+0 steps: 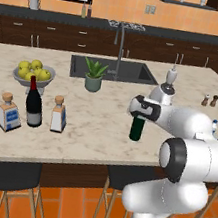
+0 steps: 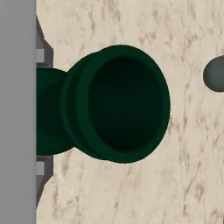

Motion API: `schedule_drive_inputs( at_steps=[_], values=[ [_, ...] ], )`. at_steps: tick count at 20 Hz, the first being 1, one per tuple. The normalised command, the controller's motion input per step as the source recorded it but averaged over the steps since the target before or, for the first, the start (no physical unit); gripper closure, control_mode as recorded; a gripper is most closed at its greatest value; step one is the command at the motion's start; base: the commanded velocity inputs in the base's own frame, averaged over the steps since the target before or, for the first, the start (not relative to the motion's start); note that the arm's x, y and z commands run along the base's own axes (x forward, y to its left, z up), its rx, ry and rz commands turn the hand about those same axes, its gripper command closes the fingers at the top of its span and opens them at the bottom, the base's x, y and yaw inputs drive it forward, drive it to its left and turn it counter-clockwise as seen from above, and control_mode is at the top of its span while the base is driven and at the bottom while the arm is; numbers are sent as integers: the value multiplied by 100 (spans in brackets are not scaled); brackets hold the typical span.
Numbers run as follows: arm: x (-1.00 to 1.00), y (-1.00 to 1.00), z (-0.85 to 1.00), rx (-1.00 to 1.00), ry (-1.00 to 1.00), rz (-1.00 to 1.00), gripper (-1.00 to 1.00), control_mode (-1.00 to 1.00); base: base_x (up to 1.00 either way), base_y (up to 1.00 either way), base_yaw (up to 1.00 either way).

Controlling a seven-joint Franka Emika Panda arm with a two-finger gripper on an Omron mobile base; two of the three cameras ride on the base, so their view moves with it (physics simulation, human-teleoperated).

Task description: Move the plastic bottles in the middle to the plastics group, and the glass bottles in the middle to the glass group.

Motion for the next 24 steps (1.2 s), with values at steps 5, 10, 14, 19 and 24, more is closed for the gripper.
schedule_drive_inputs(
  at_steps=[5, 10, 14, 19, 24],
  values=[
    [2, 100, 6, 0, -2, 41, 100, -100, 0, 0, 0],
    [7, 100, 0, -2, -9, 27, 100, -100, 0, 0, 0],
    [17, 90, -11, 0, -6, 11, 100, -100, 0, 0, 0],
    [42, 77, -6, 0, -2, 6, 100, -100, 0, 0, 0],
    [37, 52, 0, 0, 0, 9, 100, -100, 0, 0, 0]
  ],
)
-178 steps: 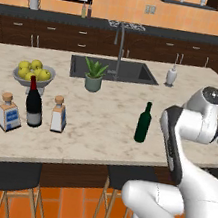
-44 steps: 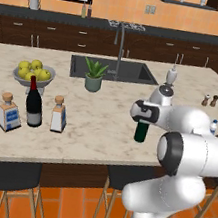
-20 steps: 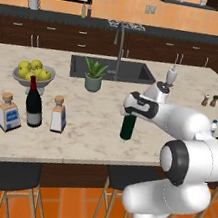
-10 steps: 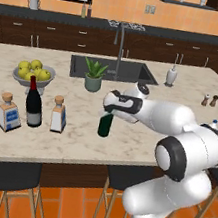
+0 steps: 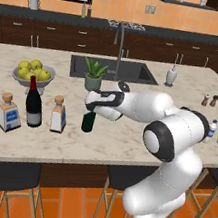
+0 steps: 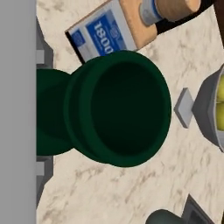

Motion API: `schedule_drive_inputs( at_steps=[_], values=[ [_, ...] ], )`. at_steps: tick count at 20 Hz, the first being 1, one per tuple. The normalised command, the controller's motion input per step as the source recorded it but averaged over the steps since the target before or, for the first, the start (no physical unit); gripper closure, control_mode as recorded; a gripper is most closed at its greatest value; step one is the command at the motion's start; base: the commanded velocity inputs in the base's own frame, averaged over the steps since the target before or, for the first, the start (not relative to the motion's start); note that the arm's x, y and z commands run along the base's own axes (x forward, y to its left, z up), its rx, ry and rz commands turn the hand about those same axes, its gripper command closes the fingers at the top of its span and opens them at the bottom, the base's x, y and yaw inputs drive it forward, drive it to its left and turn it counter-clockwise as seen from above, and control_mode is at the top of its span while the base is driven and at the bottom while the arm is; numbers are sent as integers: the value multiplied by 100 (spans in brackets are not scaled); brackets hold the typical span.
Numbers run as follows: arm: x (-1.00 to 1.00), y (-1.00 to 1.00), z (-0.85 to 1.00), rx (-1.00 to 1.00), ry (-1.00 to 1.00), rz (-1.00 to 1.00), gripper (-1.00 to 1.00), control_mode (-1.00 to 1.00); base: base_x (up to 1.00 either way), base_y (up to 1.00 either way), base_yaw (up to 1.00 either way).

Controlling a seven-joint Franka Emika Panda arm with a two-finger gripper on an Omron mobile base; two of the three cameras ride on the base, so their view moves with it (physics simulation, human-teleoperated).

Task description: Move the plastic bottles in the middle to the plastics group, and the glass bottles in the middle to the glass group.

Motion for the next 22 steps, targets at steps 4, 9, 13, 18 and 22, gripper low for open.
schedule_drive_inputs(
  at_steps=[4, 9, 13, 18, 22],
  values=[
    [38, 43, 0, 0, 0, 2, 100, -100, 0, 0, 0],
    [35, 30, 0, 0, 0, 4, 100, -100, 0, 0, 0],
    [2, 14, -23, 0, 0, 5, 100, -100, 0, 0, 0],
    [0, 2, -2, 0, 0, 8, 100, -100, 0, 0, 0],
    [0, 24, 0, 0, 0, 16, 100, -100, 0, 0, 0]
  ],
)
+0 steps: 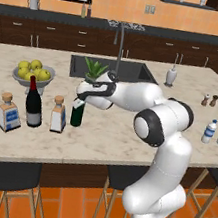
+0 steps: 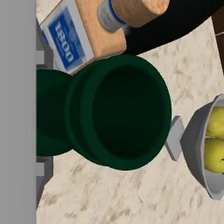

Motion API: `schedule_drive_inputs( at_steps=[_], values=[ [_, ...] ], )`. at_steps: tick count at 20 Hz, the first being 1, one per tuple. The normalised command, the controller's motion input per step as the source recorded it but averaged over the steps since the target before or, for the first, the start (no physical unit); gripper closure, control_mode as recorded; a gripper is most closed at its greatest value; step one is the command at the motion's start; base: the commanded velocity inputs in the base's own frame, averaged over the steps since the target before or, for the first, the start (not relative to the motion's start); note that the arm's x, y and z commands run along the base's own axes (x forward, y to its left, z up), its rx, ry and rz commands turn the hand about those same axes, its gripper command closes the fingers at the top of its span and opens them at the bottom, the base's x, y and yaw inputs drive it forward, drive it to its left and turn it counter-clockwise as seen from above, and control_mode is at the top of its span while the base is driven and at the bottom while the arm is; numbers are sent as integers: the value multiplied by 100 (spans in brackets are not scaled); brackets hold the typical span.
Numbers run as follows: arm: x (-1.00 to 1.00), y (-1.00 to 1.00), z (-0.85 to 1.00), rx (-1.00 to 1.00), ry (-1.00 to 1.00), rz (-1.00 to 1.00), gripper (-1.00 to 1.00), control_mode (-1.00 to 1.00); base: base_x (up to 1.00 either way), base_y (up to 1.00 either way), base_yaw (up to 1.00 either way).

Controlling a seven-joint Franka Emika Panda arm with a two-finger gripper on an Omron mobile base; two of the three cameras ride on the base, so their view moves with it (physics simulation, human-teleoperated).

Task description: Move the plastic bottles in the middle to the plastics group, and the glass bottles in the middle to the glass group.

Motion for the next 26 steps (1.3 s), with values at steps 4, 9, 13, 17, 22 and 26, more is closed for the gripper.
schedule_drive_inputs(
  at_steps=[4, 9, 13, 17, 22, 26],
  values=[
    [0, 18, 0, 0, -3, 15, 100, -100, 0, 0, 0],
    [0, 0, -4, -4, 0, 4, 100, -100, 0, 0, 0],
    [0, 0, -25, -7, 0, 1, 100, -100, 0, 0, 0],
    [0, 0, -24, -6, 0, 0, 100, -100, 0, 0, 0],
    [0, 0, 0, 0, 0, 0, -100, -100, 0, 0, 0],
    [0, 0, 0, 0, 0, 0, -100, -100, 0, 0, 0]
  ],
)
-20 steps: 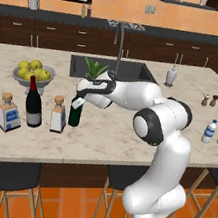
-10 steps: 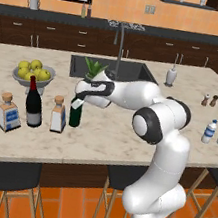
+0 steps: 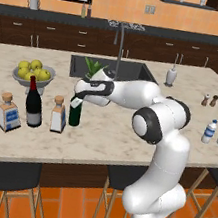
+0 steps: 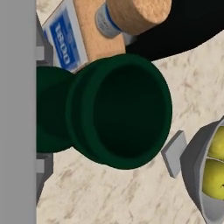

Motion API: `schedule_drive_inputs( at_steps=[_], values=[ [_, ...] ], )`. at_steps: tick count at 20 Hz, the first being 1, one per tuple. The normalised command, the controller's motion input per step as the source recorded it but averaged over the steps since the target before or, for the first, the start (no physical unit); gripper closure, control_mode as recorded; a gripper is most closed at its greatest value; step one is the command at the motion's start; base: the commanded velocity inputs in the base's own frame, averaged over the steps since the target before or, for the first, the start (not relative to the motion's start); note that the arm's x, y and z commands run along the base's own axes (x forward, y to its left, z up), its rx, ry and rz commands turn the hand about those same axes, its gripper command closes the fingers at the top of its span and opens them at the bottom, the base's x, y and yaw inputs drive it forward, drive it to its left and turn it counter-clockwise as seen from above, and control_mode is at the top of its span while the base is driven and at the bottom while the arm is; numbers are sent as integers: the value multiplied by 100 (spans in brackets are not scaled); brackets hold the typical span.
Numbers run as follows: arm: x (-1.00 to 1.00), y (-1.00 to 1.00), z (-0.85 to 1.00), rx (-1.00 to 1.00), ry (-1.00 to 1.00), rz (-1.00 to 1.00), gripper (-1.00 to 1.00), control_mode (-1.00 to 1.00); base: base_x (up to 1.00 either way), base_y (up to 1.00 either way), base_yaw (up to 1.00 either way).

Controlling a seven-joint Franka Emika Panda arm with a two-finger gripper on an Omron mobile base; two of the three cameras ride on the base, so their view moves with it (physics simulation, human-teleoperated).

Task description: Move the plastic bottles in the middle to the plastics group, and the glass bottles in the middle to the glass group.

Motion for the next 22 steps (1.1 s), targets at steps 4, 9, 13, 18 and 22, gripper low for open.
schedule_drive_inputs(
  at_steps=[4, 9, 13, 18, 22],
  values=[
    [-3, -1, 12, 0, 0, 0, -100, -100, 0, 0, 0],
    [-1, 0, 22, 0, 0, 0, -100, -100, 0, 0, 0],
    [-7, 0, 39, 0, 0, 0, -100, -100, 0, 0, 0],
    [-18, -1, 65, 0, -2, 0, -100, -100, 0, 0, 0],
    [-38, -15, 34, 0, 0, 0, -100, -100, 0, 0, 0]
  ],
)
